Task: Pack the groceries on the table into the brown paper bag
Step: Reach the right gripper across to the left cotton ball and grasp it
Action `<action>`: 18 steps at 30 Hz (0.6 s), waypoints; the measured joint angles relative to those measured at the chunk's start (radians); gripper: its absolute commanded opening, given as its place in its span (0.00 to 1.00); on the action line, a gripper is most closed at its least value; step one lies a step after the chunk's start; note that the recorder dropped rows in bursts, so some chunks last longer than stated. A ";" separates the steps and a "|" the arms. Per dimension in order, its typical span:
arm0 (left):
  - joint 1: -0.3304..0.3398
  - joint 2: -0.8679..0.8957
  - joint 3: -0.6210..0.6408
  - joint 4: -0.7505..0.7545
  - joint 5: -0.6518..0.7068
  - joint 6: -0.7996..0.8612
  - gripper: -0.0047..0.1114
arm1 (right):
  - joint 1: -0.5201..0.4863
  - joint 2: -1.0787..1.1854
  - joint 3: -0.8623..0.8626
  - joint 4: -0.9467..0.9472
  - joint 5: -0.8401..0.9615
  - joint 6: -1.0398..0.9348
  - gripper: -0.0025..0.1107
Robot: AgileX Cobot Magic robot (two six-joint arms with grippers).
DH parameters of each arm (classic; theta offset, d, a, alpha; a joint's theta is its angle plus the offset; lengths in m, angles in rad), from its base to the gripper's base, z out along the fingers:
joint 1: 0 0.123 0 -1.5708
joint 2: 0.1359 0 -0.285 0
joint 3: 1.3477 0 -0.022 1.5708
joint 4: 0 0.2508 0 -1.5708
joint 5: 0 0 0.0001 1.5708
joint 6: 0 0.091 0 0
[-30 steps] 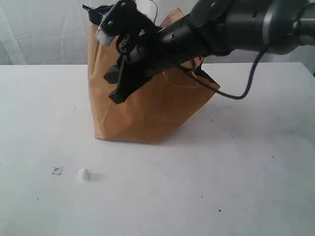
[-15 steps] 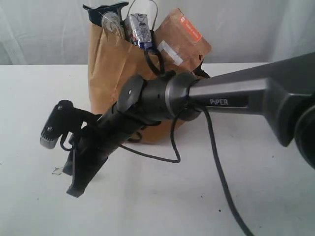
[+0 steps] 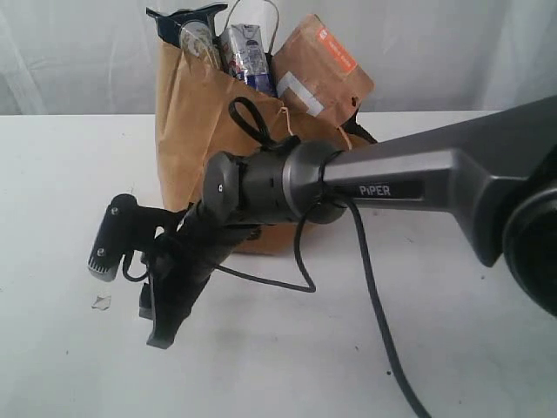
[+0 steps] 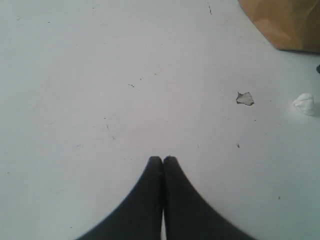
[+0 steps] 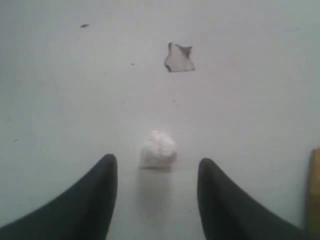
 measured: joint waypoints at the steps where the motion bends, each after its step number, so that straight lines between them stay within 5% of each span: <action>1: 0.000 0.000 0.000 0.000 0.000 0.000 0.04 | 0.000 0.000 0.000 -0.003 -0.020 0.004 0.45; 18: 0.000 0.000 0.000 0.000 0.000 0.000 0.04 | 0.043 0.059 0.000 0.044 -0.088 0.010 0.44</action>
